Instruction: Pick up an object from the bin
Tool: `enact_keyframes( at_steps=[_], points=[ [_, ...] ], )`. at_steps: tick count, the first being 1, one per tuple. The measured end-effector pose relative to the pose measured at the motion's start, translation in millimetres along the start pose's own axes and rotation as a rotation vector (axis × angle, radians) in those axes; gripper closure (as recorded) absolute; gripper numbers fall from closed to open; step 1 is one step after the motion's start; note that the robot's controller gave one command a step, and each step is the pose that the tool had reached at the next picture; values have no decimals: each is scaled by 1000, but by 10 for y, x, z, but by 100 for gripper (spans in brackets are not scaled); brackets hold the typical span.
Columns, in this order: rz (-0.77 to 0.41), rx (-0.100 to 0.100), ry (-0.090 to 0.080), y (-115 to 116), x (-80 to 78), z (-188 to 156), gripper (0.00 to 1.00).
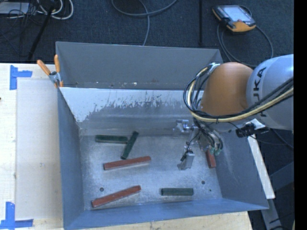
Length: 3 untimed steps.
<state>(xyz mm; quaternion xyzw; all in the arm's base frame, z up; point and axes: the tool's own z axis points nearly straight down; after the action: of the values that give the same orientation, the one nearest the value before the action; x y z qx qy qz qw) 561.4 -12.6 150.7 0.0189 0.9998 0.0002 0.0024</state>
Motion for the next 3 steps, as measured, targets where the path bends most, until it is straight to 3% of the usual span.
enact_keyframes(
  at_steps=[1, 2, 3],
  points=[
    [5, 1, 11, 8, 304, 563, 0],
    [-138, 0, 12, -71, 799, 140, 0],
    [-145, 0, 4, -221, 866, 95, 0]
  ],
)
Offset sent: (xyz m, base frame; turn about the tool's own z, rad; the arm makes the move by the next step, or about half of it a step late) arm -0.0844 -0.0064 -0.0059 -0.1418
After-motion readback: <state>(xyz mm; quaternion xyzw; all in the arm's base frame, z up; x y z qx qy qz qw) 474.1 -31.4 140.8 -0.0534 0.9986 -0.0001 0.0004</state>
